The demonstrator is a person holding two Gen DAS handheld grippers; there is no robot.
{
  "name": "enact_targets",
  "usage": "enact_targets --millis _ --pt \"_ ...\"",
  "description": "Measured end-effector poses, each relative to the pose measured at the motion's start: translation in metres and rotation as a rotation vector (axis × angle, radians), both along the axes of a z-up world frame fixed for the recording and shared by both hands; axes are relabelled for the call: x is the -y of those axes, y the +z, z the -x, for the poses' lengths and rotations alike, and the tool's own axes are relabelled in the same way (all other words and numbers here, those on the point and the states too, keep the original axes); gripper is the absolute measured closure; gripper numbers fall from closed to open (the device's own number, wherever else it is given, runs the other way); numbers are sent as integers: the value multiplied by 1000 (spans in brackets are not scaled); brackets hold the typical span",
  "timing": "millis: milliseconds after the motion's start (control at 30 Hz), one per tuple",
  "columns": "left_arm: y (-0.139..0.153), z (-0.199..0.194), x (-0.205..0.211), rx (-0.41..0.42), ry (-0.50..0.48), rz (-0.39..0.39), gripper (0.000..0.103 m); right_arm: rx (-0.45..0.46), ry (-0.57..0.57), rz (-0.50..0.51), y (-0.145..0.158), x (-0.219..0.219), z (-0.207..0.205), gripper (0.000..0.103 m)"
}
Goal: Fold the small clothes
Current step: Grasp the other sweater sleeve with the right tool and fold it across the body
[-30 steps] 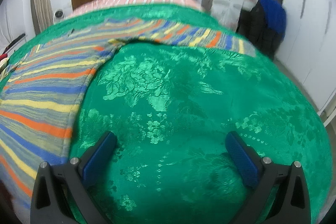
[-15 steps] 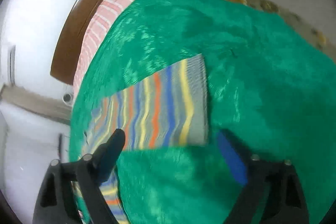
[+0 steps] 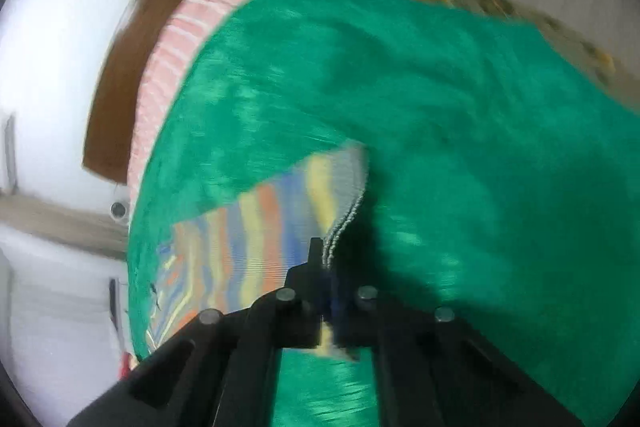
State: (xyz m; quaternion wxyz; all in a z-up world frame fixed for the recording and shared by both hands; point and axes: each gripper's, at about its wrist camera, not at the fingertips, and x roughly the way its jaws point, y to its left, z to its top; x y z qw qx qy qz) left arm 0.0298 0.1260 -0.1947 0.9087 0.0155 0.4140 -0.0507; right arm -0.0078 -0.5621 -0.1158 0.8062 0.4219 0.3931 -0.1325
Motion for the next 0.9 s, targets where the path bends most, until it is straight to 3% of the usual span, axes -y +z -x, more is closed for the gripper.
enact_targets --millis 133,267,400,533,633,700,800,900 --pt "0 1 0 0 1 2 0 87 278 107 73 -89 -53 100" --pt "0 2 -1 -2 -5 5 0 143 499 148 109 -187 -107 100" --pt "1 3 -1 -1 -9 6 0 135 660 155 101 -280 -164 100" --pt "1 4 -1 0 -14 6 0 85 745 152 62 -349 -203 98" --pt "2 5 -2 2 -17 6 0 -18 760 27 18 -370 -214 69" --pt "2 6 -2 2 -20 7 0 -17 736 -43 4 -364 -207 47" --pt "2 6 -2 3 -21 6 0 -37 718 -73 -5 -343 -184 45" --pt "2 7 -2 6 -20 5 0 -60 710 62 1 -311 -150 44"
